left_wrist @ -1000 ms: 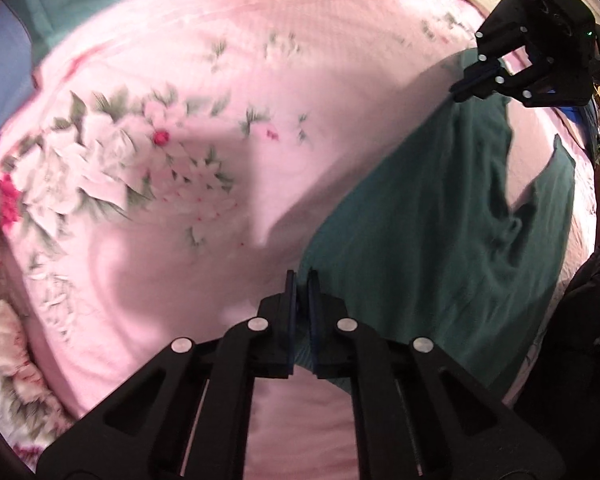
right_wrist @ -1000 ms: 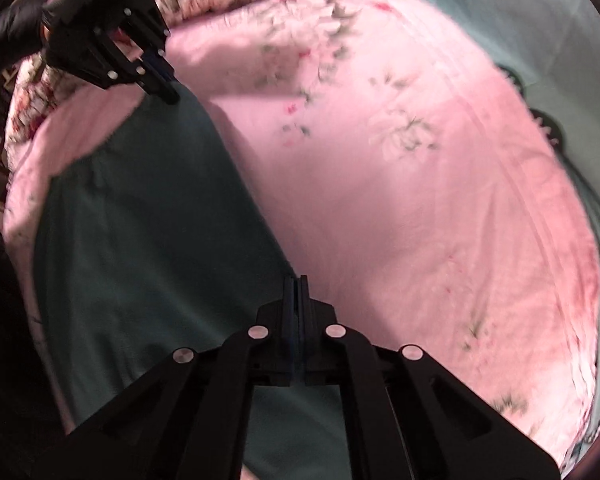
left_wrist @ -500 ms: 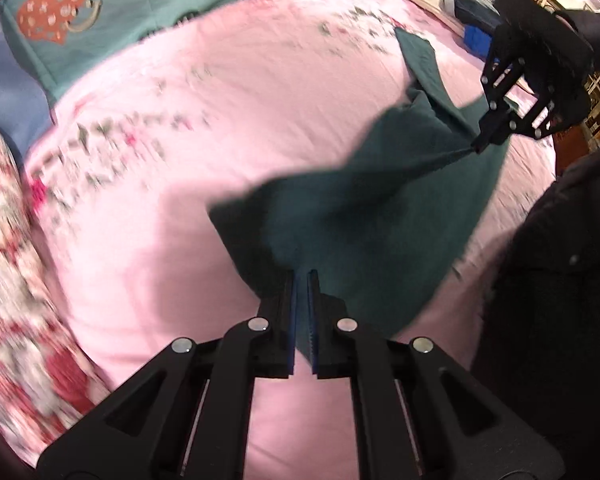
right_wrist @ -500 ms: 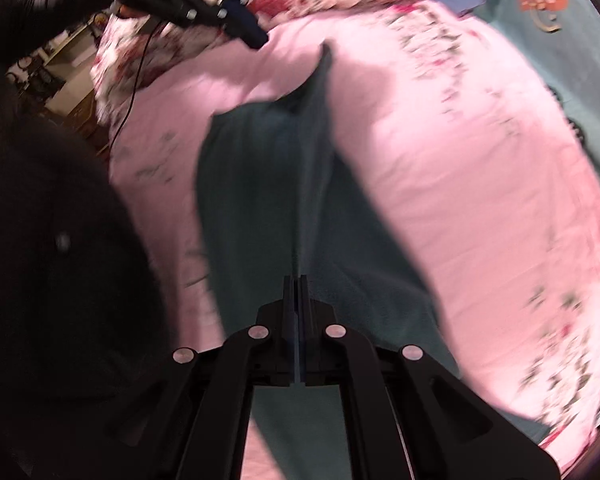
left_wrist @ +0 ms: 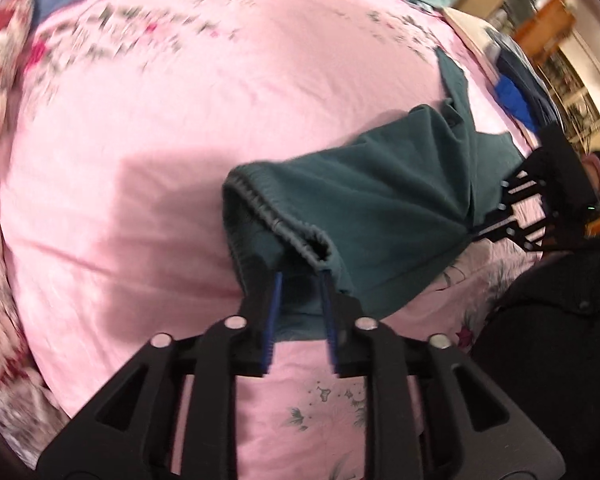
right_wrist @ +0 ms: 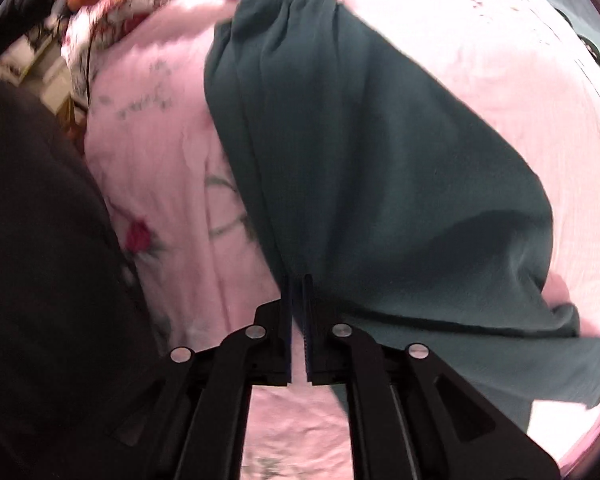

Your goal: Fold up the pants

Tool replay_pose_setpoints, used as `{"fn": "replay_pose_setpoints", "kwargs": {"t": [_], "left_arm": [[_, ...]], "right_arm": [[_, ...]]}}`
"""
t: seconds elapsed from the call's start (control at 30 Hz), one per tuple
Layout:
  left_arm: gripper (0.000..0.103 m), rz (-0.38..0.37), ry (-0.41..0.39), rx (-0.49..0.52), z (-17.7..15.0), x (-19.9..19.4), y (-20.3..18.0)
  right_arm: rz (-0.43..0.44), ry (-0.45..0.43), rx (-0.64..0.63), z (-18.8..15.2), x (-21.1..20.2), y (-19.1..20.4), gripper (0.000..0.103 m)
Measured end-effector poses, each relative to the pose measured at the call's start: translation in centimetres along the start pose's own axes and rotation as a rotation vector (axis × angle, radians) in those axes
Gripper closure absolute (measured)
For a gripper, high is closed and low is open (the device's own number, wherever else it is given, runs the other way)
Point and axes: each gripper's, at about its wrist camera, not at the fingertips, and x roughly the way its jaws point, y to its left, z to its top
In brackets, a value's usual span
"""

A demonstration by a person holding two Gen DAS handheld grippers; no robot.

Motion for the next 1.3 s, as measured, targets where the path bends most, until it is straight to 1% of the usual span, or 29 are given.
{"fn": "replay_pose_setpoints", "kwargs": {"t": [0.03,0.07,0.1,0.2,0.27,0.33,0.37,0.4,0.43,0.47,0.5,0.53,0.57,0.67,0.77,0.83,0.87,0.9,0.93,0.97,1.0,1.03,1.13,1.23,1.3], "left_arm": [[0.065,-0.006,-0.003,-0.019,-0.1,0.0,0.2],[0.056,-0.025,-0.012,-0.052,-0.4,-0.1,0.5],[0.051,-0.038,-0.021,-0.070,-0.6,-0.3,0.7],[0.048,-0.083,-0.049,-0.118,-0.9,-0.1,0.9],[0.048,-0.094,-0.045,-0.134,-0.8,0.7,0.8],[0.049,-0.082,-0.029,-0.144,-0.8,1.4,0.8],[0.050,-0.080,-0.024,-0.147,-0.8,1.7,0.8],[0.054,-0.082,-0.024,-0.154,-0.8,1.8,0.9],[0.065,-0.088,-0.024,-0.159,-0.8,2.1,0.9],[0.078,-0.098,-0.025,-0.167,-0.8,2.1,0.9],[0.085,-0.102,-0.027,-0.173,-0.9,2.1,1.0],[0.088,-0.111,-0.035,-0.177,-1.1,1.9,1.0],[0.095,-0.113,-0.045,-0.175,-1.1,1.6,0.9],[0.098,-0.120,-0.083,-0.174,-1.3,0.5,0.5],[0.098,-0.142,-0.123,-0.192,-1.4,-0.6,0.4],[0.098,-0.146,-0.127,-0.203,-1.5,-0.5,0.4],[0.098,-0.135,-0.116,-0.203,-1.6,-0.3,0.4],[0.096,-0.121,-0.102,-0.202,-1.7,0.0,0.5],[0.089,-0.085,-0.074,-0.210,-1.8,0.6,0.6],[0.070,-0.067,-0.058,-0.216,-2.0,0.9,0.7],[0.062,-0.053,-0.046,-0.225,-2.2,1.2,0.8],[0.058,-0.040,-0.043,-0.232,-2.4,1.4,0.8],[0.058,-0.042,-0.042,-0.236,-2.6,1.7,0.8],[0.058,-0.011,-0.039,-0.224,-2.3,1.9,0.7],[0.057,0.008,-0.034,-0.232,-2.2,2.0,1.1]], "right_arm": [[0.010,-0.009,0.002,0.1,-0.5,0.2,0.089],[0.005,-0.023,0.000,0.3,-0.9,0.3,0.075],[-0.018,-0.059,-0.004,0.6,-1.5,0.6,0.071],[-0.008,-0.113,0.023,1.3,-1.7,0.9,0.071],[-0.008,-0.135,0.051,2.0,-1.3,1.0,0.071],[-0.020,-0.150,0.079,2.7,-0.6,1.2,0.071],[-0.031,-0.153,0.083,3.0,-0.2,1.5,0.071],[-0.048,-0.156,0.083,3.0,0.1,1.5,0.071],[-0.069,-0.154,0.078,2.7,0.2,1.6,0.071],[-0.088,-0.148,0.072,2.4,0.4,1.6,0.071],[-0.107,-0.137,0.068,1.8,0.3,1.6,0.071],[-0.112,-0.133,0.071,1.7,0.5,1.5,0.071],[-0.113,-0.132,0.079,1.1,0.2,1.3,0.071],[-0.109,-0.135,0.138,-1.1,-1.2,-0.1,0.071],[-0.117,-0.135,0.167,-2.7,-2.2,-1.0,0.071],[-0.119,-0.133,0.174,-3.3,-2.4,-1.3,0.071],[-0.115,-0.132,0.173,-3.5,-2.5,-1.4,0.071],[-0.117,-0.130,0.167,-3.6,-2.4,-1.3,0.071],[-0.122,-0.128,0.157,-3.6,-2.2,-1.0,0.071],[-0.124,-0.128,0.145,-3.5,-2.0,-0.8,0.071],[-0.129,-0.127,0.125,-3.2,-1.7,-0.5,0.071],[-0.135,-0.125,0.113,-3.0,-1.4,-0.3,0.071],[-0.169,-0.110,0.048,-2.5,-0.5,0.2,0.071],[-0.205,-0.090,-0.005,-2.0,0.3,0.7,0.071],[-0.212,-0.086,-0.013,-2.0,0.4,0.7,0.071]]}}
